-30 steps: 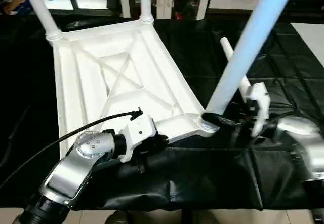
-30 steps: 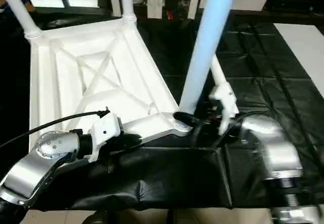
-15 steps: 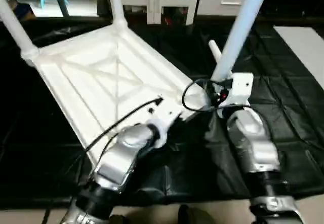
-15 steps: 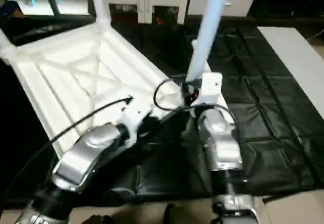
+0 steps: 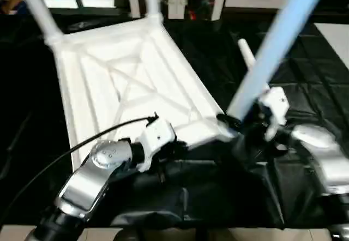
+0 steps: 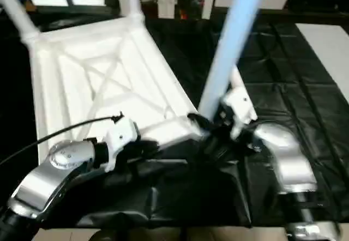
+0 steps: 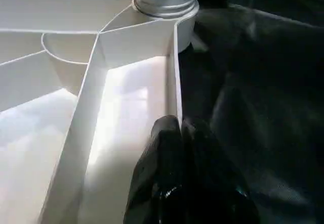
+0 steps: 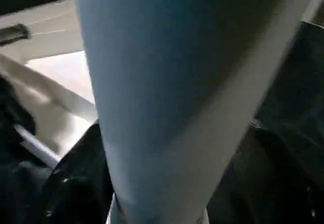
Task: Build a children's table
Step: Rotate leg to tighten
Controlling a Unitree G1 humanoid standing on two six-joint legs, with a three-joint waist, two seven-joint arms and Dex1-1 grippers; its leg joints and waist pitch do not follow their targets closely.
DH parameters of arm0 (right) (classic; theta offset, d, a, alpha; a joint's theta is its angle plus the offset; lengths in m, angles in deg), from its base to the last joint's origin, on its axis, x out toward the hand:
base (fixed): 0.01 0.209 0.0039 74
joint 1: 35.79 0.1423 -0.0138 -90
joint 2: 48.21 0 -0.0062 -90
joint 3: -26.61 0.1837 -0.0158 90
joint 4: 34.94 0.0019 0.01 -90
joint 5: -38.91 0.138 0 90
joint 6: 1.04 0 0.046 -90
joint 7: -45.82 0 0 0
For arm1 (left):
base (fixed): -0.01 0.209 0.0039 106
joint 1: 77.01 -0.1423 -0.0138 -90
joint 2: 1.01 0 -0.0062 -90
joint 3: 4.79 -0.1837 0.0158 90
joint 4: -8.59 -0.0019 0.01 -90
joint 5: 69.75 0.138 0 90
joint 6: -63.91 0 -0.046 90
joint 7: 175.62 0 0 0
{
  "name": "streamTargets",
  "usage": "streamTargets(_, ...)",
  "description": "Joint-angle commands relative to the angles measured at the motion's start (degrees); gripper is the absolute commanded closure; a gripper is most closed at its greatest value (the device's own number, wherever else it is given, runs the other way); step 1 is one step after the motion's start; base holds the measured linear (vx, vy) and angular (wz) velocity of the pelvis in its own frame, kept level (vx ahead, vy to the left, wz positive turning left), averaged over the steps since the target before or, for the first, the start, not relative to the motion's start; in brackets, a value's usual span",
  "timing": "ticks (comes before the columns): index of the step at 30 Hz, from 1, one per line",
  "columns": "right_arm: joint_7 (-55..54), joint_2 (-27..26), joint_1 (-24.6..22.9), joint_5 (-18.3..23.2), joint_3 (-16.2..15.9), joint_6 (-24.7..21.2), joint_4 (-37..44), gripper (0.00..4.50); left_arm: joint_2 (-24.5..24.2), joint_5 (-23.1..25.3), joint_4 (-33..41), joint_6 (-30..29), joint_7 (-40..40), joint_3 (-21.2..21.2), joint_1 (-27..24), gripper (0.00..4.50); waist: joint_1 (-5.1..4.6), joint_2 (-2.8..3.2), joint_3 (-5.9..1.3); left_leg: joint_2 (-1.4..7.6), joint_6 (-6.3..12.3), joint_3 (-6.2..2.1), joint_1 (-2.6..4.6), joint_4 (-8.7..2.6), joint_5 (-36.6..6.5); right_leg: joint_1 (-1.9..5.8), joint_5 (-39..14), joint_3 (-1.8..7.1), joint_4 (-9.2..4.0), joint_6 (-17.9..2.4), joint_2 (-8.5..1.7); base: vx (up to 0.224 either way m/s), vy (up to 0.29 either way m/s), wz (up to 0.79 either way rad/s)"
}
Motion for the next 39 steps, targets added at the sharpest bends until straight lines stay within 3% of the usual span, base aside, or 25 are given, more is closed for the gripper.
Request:
streamTargets(1, 0.52, 1.89, -0.19, 1.5, 3.02, 0.77, 0.35, 1.28, -1.22, -0.27, -0.55, -0.9, -2.14, -1.29, -1.96, 4.5, -0.21, -0.14, -3.59, 0.89, 9.25, 0.36, 0.82, -2.8, -4.63, 3.81, -1.83, 1.07, -1.9, -16.6, -1.48, 0.0, 0.0, 0.0)
streamTargets(3, 1.08, 1.72, -0.18, 1.85, 2.61, 0.42, -0.01, 1.28, -1.4, -0.31, -0.66, -0.62, -2.32, -1.25, -2.03, 4.5, -0.21, -0.16, -3.53, 0.9, 8.5, 0.37, 0.86, -2.83, -5.86, 3.71, -4.19, 1.11, -2.13, -16.2, -1.51, 0.0, 0.0, 0.0)
streamTargets(4, 1.32, 1.58, -0.19, 2.06, 2.55, 0.27, 0.03, 1.43, -1.42, -0.29, -0.62, -0.61, -2.4, -1.22, -2.06, 4.5, -0.22, -0.17, -3.43, 0.88, 7.25, 0.32, 0.86, -2.93, -7.76, 3.62, -7.61, 1.17, -2.4, -15.31, -1.58, 0.0, 0.0, 0.0)
streamTargets(7, 1.8, 0.61, -0.08, 2.94, 2.44, -0.37, 0.06, 1.61, -1.48, -0.24, -0.52, -0.55, -2.71, -1.17, -2.13, 4.5, -0.24, -0.27, -3.46, 0.79, 6.1, 0.25, 0.8, -2.98, -8.91, 3.54, -10.09, 1.23, -2.59, -14.04, -1.57, 0.0, 0.0, 0.0)
streamTargets(11, 2.46, 0.2, 0.06, 3.16, 2.28, -0.42, -0.4, 1.96, -1.76, -0.64, -0.36, -0.51, -2.72, -1.34, -2.07, 4.5, -0.23, -0.3, -3.73, 0.68, 6.42, 0.24, 0.74, -2.8, -6.58, 3.63, -6.78, 1.2, -2.16, -14.33, -1.39, 0.0, 0.0, 0.0)
streamTargets(13, 2.44, -0.02, 0.06, 3.3, 2.16, -0.38, -0.49, 2.11, -1.97, -0.89, -0.27, -0.44, -2.58, -1.48, -2.1, 4.5, -0.26, -0.2, -3.79, 0.66, 7.56, 0.22, 0.65, -2.66, -4.66, 3.69, -3.34, 1.14, -1.79, -15.29, -1.33, 0.0, 0.0, 0.0)
streamTargets(16, -1.54, -1.57, 0.17, 1.96, 1.86, -0.6, -0.9, 2.39, -1.79, -0.64, -0.1, -1.21, -2.1, -1.78, -2.23, 4.5, -0.32, -0.24, -3.73, 0.64, 7.78, 0.27, 0.63, -2.66, -4.97, 3.71, -3.86, 1.12, -1.88, -15.48, -1.35, 0.0, 0.0, 0.0)
streamTargets(20, -10.76, -5.16, 0.58, -2.7, 0.51, -2.41, -3.13, 2.6, 0.03, 0.39, -0.45, -4.65, 0.3, -2.79, -1.58, 4.5, -0.91, -0.29, -3.26, 0.6, 4.88, 0.15, 0.52, -3.05, -8.89, 3.51, -11.84, 1.15, -2.68, -13.43, -1.48, 0.0, 0.0, 0.0)
streamTargets(21, -14.45, -6.81, 0.83, -4.44, 0.02, -3.15, -4.35, 2.6, 1.18, 0.93, -0.92, -6.35, 1.7, -3.37, -0.98, 4.5, -0.91, -0.29, -3.26, 0.6, 4.88, 0.15, 0.52, -3.05, -8.89, 3.51, -11.84, 1.15, -2.68, -13.43, -1.48, 0.0, 0.0, 0.0)
streamTargets(22, -17.81, -8.46, 1.06, -5.68, -0.26, -4.0, -5.52, 2.61, 2.5, 1.58, -1.51, -8.0, 3.33, -3.87, -0.33, 4.5, -1.35, -0.24, -2.98, 0.54, 3.0, -0.11, 0.32, -3.43, -10.72, 3.35, -17.03, 1.04, -3.15, -11.72, -1.62, -0.051, 0.0, -0.05)
streamTargets(23, -21.92, -10.77, 1.46, -6.61, -0.23, -5.32, -7.03, 2.61, 4.68, 2.52, -2.69, -9.64, 6.01, -4.2, 0.63, 4.5, -1.5, -0.27, -2.9, 0.48, 2.38, -0.21, 0.29, -3.58, -12.03, 3.32, -19.5, 0.96, -3.44, -10.83, -1.64, -0.051, 0.0, -0.05)
streamTargets(24, -31.28, -16.24, 2.88, -7.33, 0.96, -7.75, -11.16, 2.62, 10.58, 4.16, -5.95, -12.91, 12.61, -4.14, 2.96, 4.5, -1.81, -0.16, -2.71, 0.42, 0.73, -0.36, 0.39, -3.72, -13.8, 3.04, -23.15, 0.95, -3.76, -9.46, -1.63, -0.051, 0.005, -0.07)
streamTargets(25, -33.05, -17.25, 3.28, -7.44, 1.23, -7.8, -12.2, 2.62, 11.86, 4.39, -6.64, -13.42, 13.88, -4.09, 3.46, 4.5, -2.19, -0.08, -2.53, 0.41, 0.17, -0.28, 0.51, -3.84, -15.7, 2.55, -25.34, 0.97, -4.07, -8.88, -1.53, 0.0, 0.0, 0.0)
streamTargets(26, -39.8, -21.29, 5.04, -7.54, 2.54, -7.04, -16.56, 2.62, 17.08, 5.0, -9.33, -15.03, 18.54, -3.93, 5.4, 4.5, -2.38, -0.44, -2.41, 0.07, -1.41, -0.59, 1.55, -3.71, -20.99, 2.07, -31.86, 0.66, -5.04, -5.82, -1.45, 0.0, 0.0, 0.0)
streamTargets(27, -39.8, -21.29, 5.04, -7.54, 2.54, -7.04, -16.56, 2.62, 17.08, 5.0, -9.33, -15.03, 18.54, -3.93, 5.4, 4.5, -2.38, -0.44, -2.41, 0.07, -1.41, -0.59, 1.55, -3.71, -20.99, 2.07, -31.86, 0.66, -5.04, -5.82, -1.45, 0.0, 0.0, 0.0)
streamTargets(28, -45.07, -24.99, 7.05, -6.94, 3.92, -6.0, -20.9, 2.62, 21.41, 4.91, -11.21, -15.7, 20.96, -4.49, 7.1, 4.5, -2.71, -0.38, -2.47, -0.23, -1.71, -1.05, 1.58, -3.92, -24.19, 1.95, -34.21, 0.18, -5.48, -3.47, -1.25, 0.0, 0.0, 0.0)
streamTargets(29, -46.74, -26.43, 8.19, -7.01, 4.1, -5.28, -22.91, 2.62, 23.05, 4.92, -11.72, -15.75, 21.29, -5.24, 7.8, 4.5, -2.88, -0.37, -2.43, -0.28, -1.69, -1.14, 1.56, -3.99, -25.04, 1.85, -34.81, 0.05, -5.69, -2.84, -1.3, 0.0, 0.0, 0.0)
streamTargets(30, -47.14, -26.83, 8.54, -7.07, 4.09, -5.06, -23.5, 2.62, 23.52, 4.93, -11.84, -15.74, 21.33, -5.5, 8.0, 4.5, -3.21, -0.3, -2.58, -0.3, -1.52, -1.69, 1.47, -4.27, -26.82, 2.11, -34.38, -0.43, -6.0, -1.84, -1.27, 0.0, 0.0, 0.0)
streamTargets(31, -47.39, -27.53, 9.6, -7.69, 3.57, -3.82, -24.92, 2.62, 24.25, 4.88, -11.85, -15.52, 20.82, -6.4, 8.39, 4.5, -3.21, -0.3, -2.58, -0.3, -1.52, -1.69, 1.47, -4.27, -26.82, 2.11, -34.38, -0.43, -6.0, -1.84, -1.27, 0.0, 0.0, 0.0)
streamTargets(32, -46.47, -27.52, 10.85, -8.62, 2.96, -1.59, -25.6, 2.62, 23.96, 4.84, -11.17, -15.44, 19.93, -6.82, 8.31, 4.5, -3.42, -0.49, -2.69, -0.31, -1.34, -2.02, 0.88, -4.52, -26.87, 2.67, -32.55, -0.62, -5.84, -1.82, -1.27, 0.0, 0.0, 0.0)
streamTargets(33, -45.41, -27.13, 11.1, -8.71, 2.86, -1.0, -25.31, 2.62, 23.37, 4.78, -10.76, -15.6, 19.68, -6.47, 8.06, 4.5, -3.37, -0.45, -2.81, -0.28, -1.11, -2.19, 0.76, -4.63, -26.78, 2.76, -30.85, -0.61, -5.79, -2.17, -1.36, 0.0, 0.0, 0.0)
streamTargets(35, -43.24, -25.59, 11.32, -10.29, 2.58, 1.76, -24.23, 2.62, 21.76, 5.49, -10.46, -15.84, 19.75, -5.08, 7.46, 4.5, -3.2, -0.47, -2.95, -0.17, -0.64, -2.15, 0.89, -4.61, -26.27, 2.68, -27.66, -0.47, -5.63, -3.41, -1.36, 0.0, 0.0, 0.0)
streamTargets(37, -35.99, -24.23, 10.87, -8.87, 2.04, 4.11, -22.36, 2.62, 20.51, 6.18, -10.8, -15.76, 20.24, -3.73, 7.12, 4.5, -3.12, -0.64, -3.12, -0.05, 0.02, -1.91, 0.6, -4.64, -24.72, 2.99, -23.62, -0.35, -5.23, -5.05, -1.29, 0.0, 0.0, 0.0)
streamTargets(38, -31.84, -22.44, 9.86, -8.34, 1.13, 4.11, -19.94, 2.07, 19.4, 6.33, -10.8, -15.38, 20.08, -2.92, 6.87, 4.5, -2.94, -0.61, -3.11, 0.09, 0.54, -1.68, 0.51, -4.57, -23.17, 3.07, -20.83, -0.12, -5.01, -6.27, -1.36, 0.0, 0.0, 0.0)
streamTargets(39, -28.45, -20.65, 8.82, -7.92, 0.24, 4.71, -17.5, 2.07, 18.51, 6.47, -10.95, -15.27, 20.22, -2.07, 6.72, 4.5, -2.91, -0.69, -3.13, 0.04, 0.95, -1.57, 0.43, -4.56, -22.56, 3.22, -19.95, -0.11, -4.96, -6.67, -1.3, 0.0, 0.0, 0.0)
